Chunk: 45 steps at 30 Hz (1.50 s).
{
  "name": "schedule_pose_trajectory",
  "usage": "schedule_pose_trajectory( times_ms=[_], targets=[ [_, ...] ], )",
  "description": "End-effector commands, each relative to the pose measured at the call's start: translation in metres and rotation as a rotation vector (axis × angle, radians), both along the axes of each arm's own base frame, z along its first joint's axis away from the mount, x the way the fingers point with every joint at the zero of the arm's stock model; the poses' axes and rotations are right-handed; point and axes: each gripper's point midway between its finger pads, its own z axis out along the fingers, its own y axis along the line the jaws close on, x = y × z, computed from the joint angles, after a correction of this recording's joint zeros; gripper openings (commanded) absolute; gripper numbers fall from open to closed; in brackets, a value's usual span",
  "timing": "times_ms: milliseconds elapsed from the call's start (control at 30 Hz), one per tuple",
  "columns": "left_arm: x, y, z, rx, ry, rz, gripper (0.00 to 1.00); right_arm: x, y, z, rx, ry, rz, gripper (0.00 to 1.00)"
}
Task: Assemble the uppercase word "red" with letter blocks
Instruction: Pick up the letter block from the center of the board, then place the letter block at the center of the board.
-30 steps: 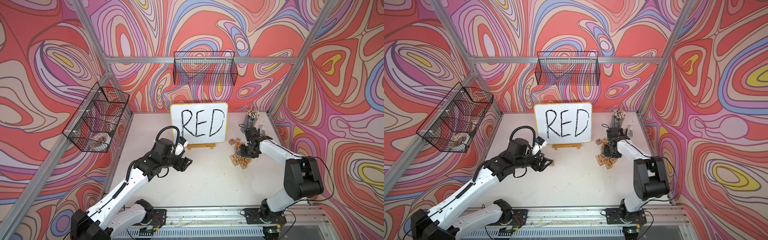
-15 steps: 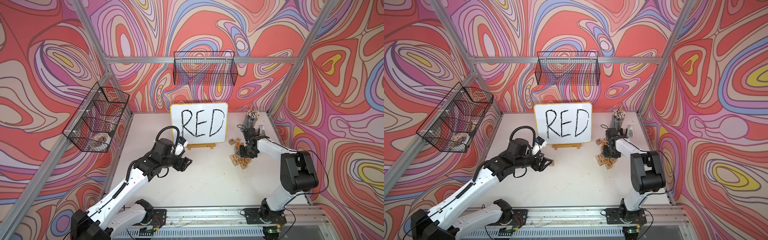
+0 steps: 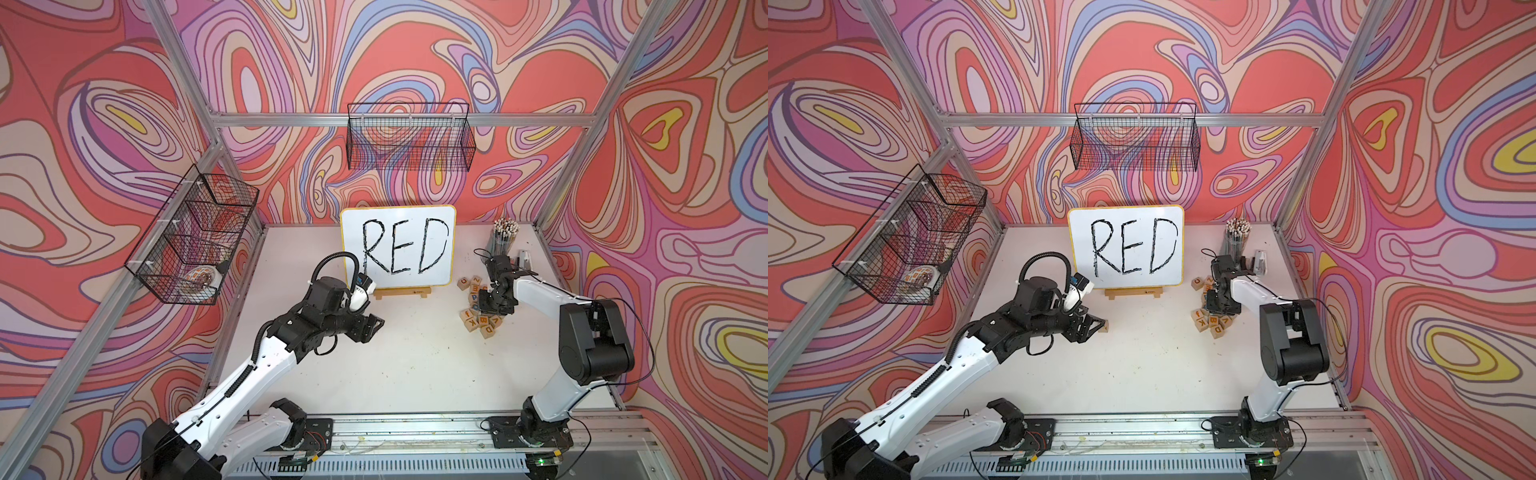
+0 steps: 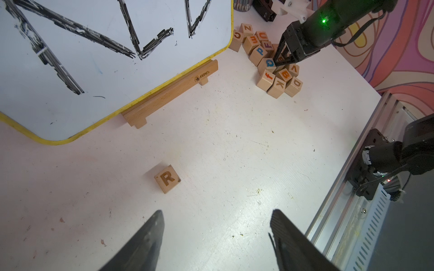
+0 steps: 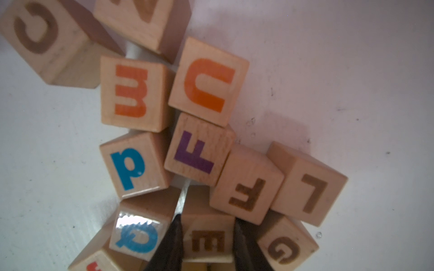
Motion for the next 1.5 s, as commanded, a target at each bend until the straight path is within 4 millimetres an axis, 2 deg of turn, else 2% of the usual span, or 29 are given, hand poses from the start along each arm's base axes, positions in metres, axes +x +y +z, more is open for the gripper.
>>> schedule_pose_trajectory(
  times_ms=[0,367,567,700,967,1033,1133,1333,1467],
  targets=[
    [-0.002,0.001,0.001,0.001,-0.014,-0.003,0.75,0.007,0.001,0.010,0.009,-0.019,0.012,0.21],
    [-0.003,0.000,0.005,-0.008,-0.022,-0.007,0.75,-0.002,0.014,0.052,0.065,-0.031,0.099,0.12],
    [-0.004,0.000,0.005,-0.007,-0.023,-0.007,0.74,-0.014,0.039,0.079,0.051,-0.038,0.219,0.11],
    [-0.004,0.001,0.005,-0.005,-0.024,-0.005,0.75,-0.023,0.081,0.095,0.034,-0.053,0.393,0.12],
    [-0.007,0.003,0.007,0.001,-0.033,-0.002,0.75,-0.046,0.176,0.102,0.017,-0.045,0.778,0.14],
    [-0.008,0.004,0.007,0.002,-0.035,0.001,0.75,-0.049,0.194,0.106,0.028,-0.061,0.843,0.14],
    [-0.011,0.004,0.007,0.012,-0.037,-0.001,0.74,-0.050,0.214,0.110,0.014,-0.078,0.927,0.14],
    [-0.017,0.010,0.005,0.013,-0.026,0.018,0.75,-0.053,0.235,0.103,-0.023,-0.069,1.048,0.14],
    [-0.020,0.014,0.004,0.007,-0.026,0.036,0.75,-0.060,0.250,0.084,-0.054,-0.047,1.158,0.16]
  ],
)
